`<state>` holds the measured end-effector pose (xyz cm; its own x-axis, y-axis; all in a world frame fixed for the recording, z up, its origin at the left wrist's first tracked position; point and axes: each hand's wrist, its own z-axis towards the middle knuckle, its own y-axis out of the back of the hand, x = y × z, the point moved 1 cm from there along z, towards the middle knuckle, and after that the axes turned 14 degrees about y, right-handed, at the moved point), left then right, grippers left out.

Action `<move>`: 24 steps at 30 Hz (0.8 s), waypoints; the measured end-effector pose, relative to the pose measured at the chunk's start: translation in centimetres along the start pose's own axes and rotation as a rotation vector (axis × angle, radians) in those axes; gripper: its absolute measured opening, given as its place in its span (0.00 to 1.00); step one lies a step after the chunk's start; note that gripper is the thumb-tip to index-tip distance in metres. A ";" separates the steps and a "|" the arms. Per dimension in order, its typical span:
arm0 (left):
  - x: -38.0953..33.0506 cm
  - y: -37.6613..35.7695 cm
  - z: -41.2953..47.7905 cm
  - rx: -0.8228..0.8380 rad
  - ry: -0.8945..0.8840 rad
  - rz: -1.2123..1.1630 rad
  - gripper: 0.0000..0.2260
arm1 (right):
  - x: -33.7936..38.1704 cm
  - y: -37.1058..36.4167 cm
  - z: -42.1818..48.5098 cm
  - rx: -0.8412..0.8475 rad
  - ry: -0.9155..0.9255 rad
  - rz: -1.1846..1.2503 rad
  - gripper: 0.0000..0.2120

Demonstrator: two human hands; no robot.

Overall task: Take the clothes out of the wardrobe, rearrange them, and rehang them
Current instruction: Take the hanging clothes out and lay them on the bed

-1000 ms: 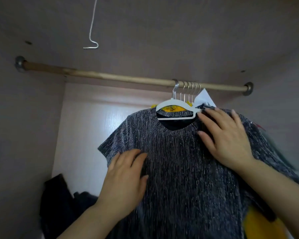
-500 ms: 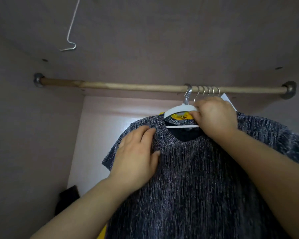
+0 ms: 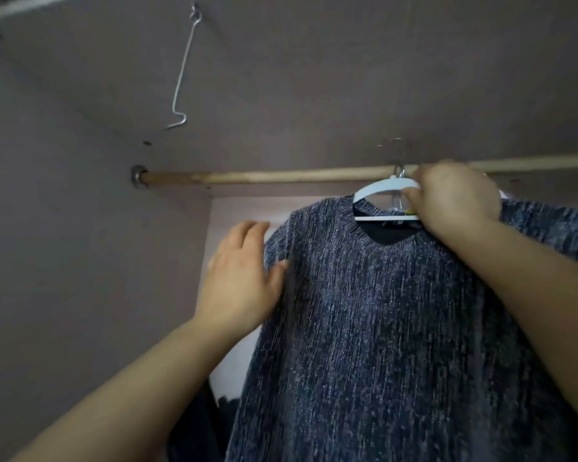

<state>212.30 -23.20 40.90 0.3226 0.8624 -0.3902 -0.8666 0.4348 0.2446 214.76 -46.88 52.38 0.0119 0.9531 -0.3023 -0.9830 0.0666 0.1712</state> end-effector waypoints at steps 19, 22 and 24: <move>-3.0 -2.8 1.4 0.084 -0.036 -0.098 0.24 | 1.8 1.2 -2.0 0.113 0.050 0.008 0.06; -4.2 -3.6 3.5 0.094 -0.050 -0.122 0.23 | 2.2 1.3 -1.8 0.148 0.033 0.006 0.05; -5.2 -4.2 4.9 0.113 -0.050 -0.133 0.22 | 2.3 1.4 -1.5 0.152 0.027 0.013 0.05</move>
<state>216.10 -28.26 46.26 0.4522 0.8062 -0.3816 -0.7678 0.5695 0.2934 213.12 -45.06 50.53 -0.0072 0.9460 -0.3242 -0.9440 0.1006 0.3143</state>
